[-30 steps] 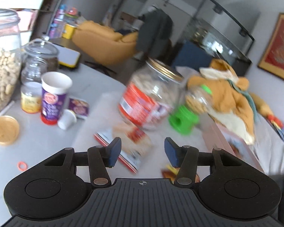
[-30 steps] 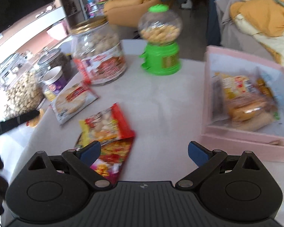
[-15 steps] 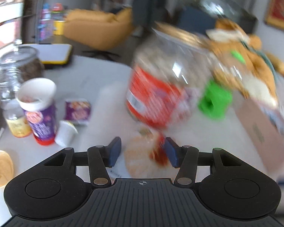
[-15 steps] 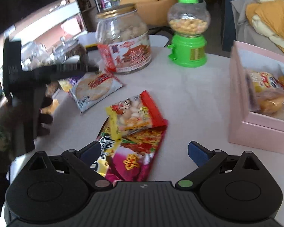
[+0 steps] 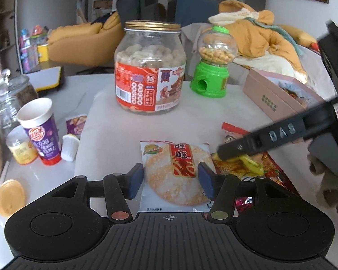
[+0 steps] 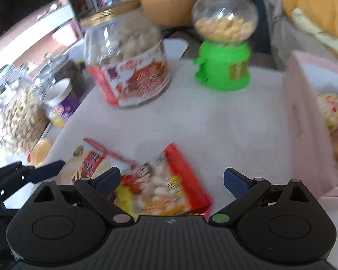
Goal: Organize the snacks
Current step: 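Grasp the Want Want rice cracker bag with the left tool while the right tool approaches the milk candy bag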
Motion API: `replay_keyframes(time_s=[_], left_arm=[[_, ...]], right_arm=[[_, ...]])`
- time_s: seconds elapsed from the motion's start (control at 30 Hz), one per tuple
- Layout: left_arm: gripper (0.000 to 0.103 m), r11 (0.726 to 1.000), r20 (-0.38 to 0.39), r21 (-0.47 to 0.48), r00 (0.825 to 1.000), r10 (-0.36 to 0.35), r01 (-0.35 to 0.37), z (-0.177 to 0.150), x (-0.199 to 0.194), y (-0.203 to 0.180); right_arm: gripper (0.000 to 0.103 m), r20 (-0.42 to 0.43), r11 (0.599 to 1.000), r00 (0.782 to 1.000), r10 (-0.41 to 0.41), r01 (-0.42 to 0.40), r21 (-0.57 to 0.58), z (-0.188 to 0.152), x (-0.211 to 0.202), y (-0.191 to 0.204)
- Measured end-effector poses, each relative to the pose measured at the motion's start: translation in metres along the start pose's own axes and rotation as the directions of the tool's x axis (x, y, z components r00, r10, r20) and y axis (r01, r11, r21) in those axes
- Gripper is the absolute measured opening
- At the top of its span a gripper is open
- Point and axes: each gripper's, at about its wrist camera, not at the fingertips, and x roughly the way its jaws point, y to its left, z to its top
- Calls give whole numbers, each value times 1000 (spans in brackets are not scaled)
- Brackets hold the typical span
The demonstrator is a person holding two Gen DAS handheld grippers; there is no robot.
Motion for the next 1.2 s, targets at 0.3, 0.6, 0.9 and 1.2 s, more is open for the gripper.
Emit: replay_keyframes(time_s=[0.3, 0.6, 0.9, 1.2], left_arm=[[57, 993, 8, 71, 996, 89, -89, 7, -3, -33], [75, 953, -54, 226, 974, 218, -201, 3, 24, -76], [73, 951, -35, 195, 967, 252, -241, 11, 32, -75], [75, 973, -40, 78, 975, 219, -216, 12, 23, -40]], right_arm=[[79, 26, 992, 1000, 17, -14, -122, -44, -48, -21], [80, 99, 984, 992, -77, 92, -150, -106, -90, -79], [100, 213, 970, 964, -158, 192, -148, -134, -107, -114], [103, 186, 991, 977, -105, 117, -58, -133, -104, -134]])
